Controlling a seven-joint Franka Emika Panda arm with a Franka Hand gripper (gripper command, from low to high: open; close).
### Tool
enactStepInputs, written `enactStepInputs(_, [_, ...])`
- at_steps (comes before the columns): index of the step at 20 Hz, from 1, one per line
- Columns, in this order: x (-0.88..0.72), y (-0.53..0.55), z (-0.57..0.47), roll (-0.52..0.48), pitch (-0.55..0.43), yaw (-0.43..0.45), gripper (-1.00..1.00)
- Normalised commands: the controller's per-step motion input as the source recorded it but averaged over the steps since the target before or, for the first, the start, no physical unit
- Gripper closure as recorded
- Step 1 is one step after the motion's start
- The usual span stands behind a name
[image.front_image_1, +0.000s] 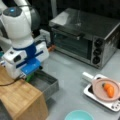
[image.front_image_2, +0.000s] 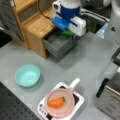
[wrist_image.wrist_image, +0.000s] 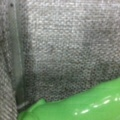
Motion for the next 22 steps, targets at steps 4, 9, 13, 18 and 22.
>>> enactStepInputs(4, [0.22,0.01,0.24,-0.062,0.214,0.175,-1.00])
enactStepInputs(9, [0.20,0.09,0.20,-0.056,0.209,0.158,-1.00])
enactStepInputs(13, [0.19,0.11,0.24,-0.030,0.204,0.111,-1.00])
enactStepInputs(18, [0.26,0.10,0.35,0.001,0.208,0.069,-1.00])
enactStepInputs(22, [0.37,0.03,0.30,0.020,0.175,0.052,-1.00])
